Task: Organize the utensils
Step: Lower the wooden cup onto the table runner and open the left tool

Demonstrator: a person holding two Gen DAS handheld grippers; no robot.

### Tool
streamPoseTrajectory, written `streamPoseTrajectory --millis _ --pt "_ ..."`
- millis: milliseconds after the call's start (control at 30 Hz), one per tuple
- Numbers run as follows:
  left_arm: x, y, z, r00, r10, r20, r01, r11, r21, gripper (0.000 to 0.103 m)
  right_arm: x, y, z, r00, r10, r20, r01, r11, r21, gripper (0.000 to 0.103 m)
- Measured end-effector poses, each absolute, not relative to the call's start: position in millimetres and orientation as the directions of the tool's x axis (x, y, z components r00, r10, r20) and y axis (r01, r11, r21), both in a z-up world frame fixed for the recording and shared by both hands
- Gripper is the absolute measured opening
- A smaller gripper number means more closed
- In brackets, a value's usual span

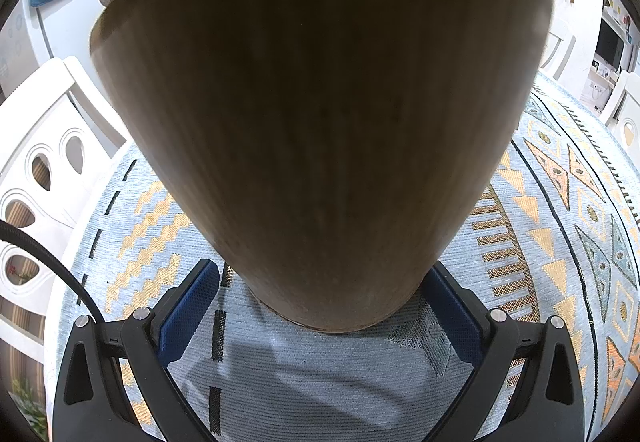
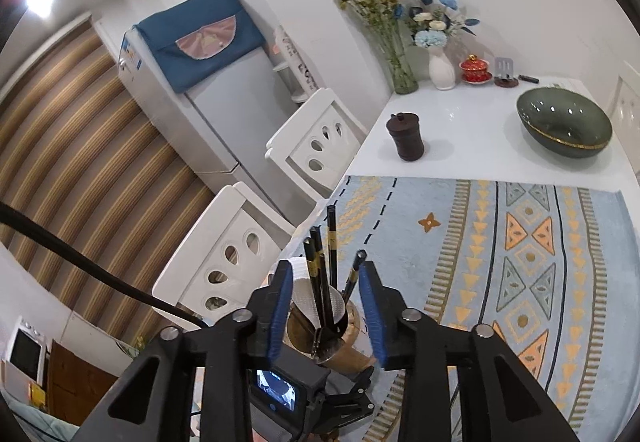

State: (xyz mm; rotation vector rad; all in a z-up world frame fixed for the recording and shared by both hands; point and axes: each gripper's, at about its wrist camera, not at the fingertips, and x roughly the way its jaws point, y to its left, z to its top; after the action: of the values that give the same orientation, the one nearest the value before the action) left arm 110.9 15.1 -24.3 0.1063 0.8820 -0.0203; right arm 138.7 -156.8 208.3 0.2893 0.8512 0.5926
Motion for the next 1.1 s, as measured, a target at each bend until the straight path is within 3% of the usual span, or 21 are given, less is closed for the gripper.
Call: streamPoseTrajectory --millis 200,367,600,867,1000,1100 --pt "108 13 -24 0.643 0.021 -0.765 0.062 0.995 0.08 0.102 121 -185 202 0.525 0.606 -0.598 -0.276 0.786 0.554 0.037" --pt "102 15 -21 0.644 0.022 -0.764 0.059 0.995 0.079 0.102 97 -199 201 0.57 0.562 -0.599 -0.202 0.803 0.561 0.047" --pt "65 15 -16 0.602 0.003 -0.799 0.108 0.991 0.085 0.101 56 -200 197 0.587 0.517 -0.622 -0.125 0.818 0.561 0.047" --pt "3 48 31 0.541 -0.062 -0.839 0.099 0.995 -0.009 0.101 -1 -169 171 0.543 0.483 -0.687 -0.028 0.828 0.559 0.048" --pt "-12 66 66 0.596 -0.032 -0.802 0.07 0.997 0.012 0.101 -32 -146 170 0.56 0.389 -0.731 -0.004 0.884 0.467 0.048" --pt "-18 74 99 0.654 0.028 -0.756 0.069 0.993 0.097 0.101 -54 -129 182 0.613 0.272 -0.742 -0.005 0.94 0.34 0.048"
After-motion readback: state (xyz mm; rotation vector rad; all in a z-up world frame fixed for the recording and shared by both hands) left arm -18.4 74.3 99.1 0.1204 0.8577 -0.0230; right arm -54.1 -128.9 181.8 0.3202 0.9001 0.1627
